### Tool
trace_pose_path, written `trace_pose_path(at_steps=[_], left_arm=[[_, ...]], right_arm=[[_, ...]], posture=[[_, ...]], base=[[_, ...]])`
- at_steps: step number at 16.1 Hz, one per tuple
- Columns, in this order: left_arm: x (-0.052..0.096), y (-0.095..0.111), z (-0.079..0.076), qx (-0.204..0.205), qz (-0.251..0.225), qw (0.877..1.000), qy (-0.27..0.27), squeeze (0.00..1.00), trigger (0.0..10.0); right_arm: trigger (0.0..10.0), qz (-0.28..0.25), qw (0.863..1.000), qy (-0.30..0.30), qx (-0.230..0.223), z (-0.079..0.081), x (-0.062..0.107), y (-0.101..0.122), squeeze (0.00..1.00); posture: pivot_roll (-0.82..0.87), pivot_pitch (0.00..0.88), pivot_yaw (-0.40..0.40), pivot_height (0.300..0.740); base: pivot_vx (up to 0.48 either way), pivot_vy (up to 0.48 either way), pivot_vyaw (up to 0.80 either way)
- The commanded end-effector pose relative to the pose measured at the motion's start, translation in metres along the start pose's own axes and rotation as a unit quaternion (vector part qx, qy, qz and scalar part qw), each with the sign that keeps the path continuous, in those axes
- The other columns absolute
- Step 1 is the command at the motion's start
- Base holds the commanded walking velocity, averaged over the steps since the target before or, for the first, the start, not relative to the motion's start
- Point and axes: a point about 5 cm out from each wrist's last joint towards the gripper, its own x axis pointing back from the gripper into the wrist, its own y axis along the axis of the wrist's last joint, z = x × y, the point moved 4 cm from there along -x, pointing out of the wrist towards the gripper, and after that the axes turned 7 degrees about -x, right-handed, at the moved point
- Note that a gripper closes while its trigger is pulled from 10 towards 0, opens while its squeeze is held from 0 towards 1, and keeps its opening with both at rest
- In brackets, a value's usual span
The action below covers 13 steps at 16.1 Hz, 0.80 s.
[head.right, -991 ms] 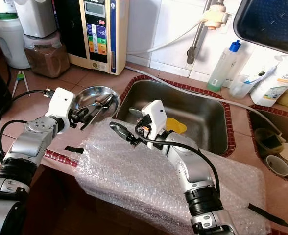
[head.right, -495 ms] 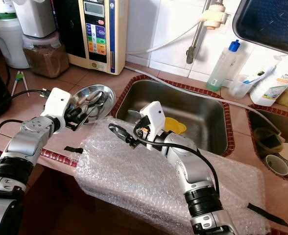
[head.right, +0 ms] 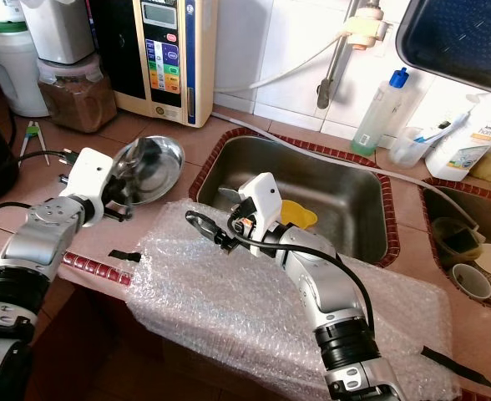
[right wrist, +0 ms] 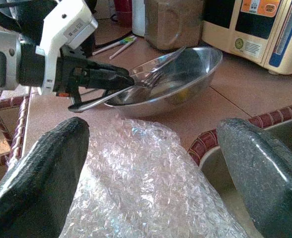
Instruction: Kitchen organization
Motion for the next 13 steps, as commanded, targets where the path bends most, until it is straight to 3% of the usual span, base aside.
trace_pose_path(at_steps=[1, 3, 7, 10, 13], left_arm=[[0.0, 0.018, 0.004, -0.012, -0.023, 1.0, 0.006, 0.0, 0.0], [0.001, 0.021, 0.007, -0.011, -0.029, 0.999, 0.012, 0.0, 0.0], [0.005, 0.049, 0.014, -0.011, -0.104, 0.994, 0.042, 0.0, 0.0], [0.008, 0.067, 0.007, 0.004, -0.164, 0.984, 0.065, 0.0, 0.0], [0.014, 0.077, -0.016, -0.013, -0.222, 0.973, 0.062, 0.0, 0.0]], right_arm=[[10.0, 0.003, 1.0, -0.005, 0.011, -0.004, 0.001, 0.003, 0.0], [10.0, 0.003, 1.0, -0.007, 0.011, -0.004, 0.001, 0.003, 0.0], [10.0, 0.002, 1.0, -0.019, 0.015, -0.008, 0.001, 0.002, 0.0], [10.0, -0.011, 0.998, -0.051, 0.02, -0.018, -0.001, 0.009, 0.0], [10.0, -0.028, 0.995, -0.094, 0.019, -0.032, -0.001, 0.016, 0.0]], posture=[[0.0, 0.0, -0.114, 0.74], [0.0, 0.0, -0.114, 0.74], [0.0, 0.0, -0.114, 0.74], [0.01, 0.0, -0.117, 0.74], [0.01, 0.0, -0.12, 0.74]], base=[[0.0, 0.0, 0.0], [0.0, 0.0, 0.0], [0.0, 0.0, 0.0], [0.0, 0.0, 0.0], [0.0, 0.0, 0.0]])
